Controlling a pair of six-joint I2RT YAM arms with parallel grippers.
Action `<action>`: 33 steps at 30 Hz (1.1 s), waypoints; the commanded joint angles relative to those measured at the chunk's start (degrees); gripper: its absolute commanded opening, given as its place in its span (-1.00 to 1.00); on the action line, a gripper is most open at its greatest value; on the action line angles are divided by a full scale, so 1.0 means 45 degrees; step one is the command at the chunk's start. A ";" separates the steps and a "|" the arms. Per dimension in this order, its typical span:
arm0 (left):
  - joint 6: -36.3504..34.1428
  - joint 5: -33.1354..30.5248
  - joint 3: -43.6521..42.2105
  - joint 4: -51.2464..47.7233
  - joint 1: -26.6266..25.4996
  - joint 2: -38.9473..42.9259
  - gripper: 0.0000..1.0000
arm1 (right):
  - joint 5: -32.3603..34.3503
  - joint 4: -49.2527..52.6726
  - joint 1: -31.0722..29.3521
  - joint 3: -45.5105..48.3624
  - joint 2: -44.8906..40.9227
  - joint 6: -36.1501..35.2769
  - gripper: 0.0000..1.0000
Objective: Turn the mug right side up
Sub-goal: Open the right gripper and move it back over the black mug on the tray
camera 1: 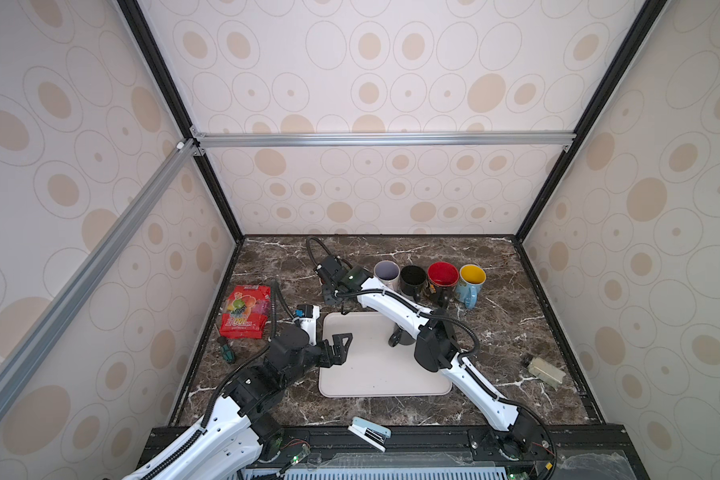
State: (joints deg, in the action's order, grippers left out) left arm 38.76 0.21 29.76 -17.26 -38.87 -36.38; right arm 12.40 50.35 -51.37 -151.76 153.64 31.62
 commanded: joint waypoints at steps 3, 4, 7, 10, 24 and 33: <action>-0.0274 0.0000 0.0379 -0.0199 0.0102 0.0210 0.99 | 0.0259 0.0179 -0.0144 -0.0046 -0.0552 0.0187 -0.35; -0.0280 -0.0007 0.0379 -0.0189 0.0089 0.0223 0.99 | 0.0322 0.0209 -0.0171 0.0054 -0.0715 0.0182 -0.34; -0.0275 -0.0041 0.0379 -0.0208 0.0088 0.0265 0.99 | 0.0617 0.0148 -0.0204 0.0698 -0.1450 0.0229 -0.29; -0.0319 -0.0227 0.0359 -0.0155 0.0102 0.0280 1.00 | 0.1047 -0.0062 -0.0222 0.1562 -0.2361 0.0267 -0.20; -0.0631 -0.0807 0.0201 0.1646 0.0098 -0.1031 1.00 | 0.4033 -0.0058 -0.0729 0.5278 -0.6745 0.1392 -0.06; -0.0783 -0.0954 -0.0037 0.2486 0.0091 -0.1224 1.00 | 0.6033 0.3924 -0.1383 0.6348 -0.8344 0.6241 -0.15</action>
State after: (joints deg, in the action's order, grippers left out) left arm 36.38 -2.85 29.69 -8.86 -38.87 -42.57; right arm 35.16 57.78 -57.17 -124.05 118.48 48.53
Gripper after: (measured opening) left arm 0.999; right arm 0.429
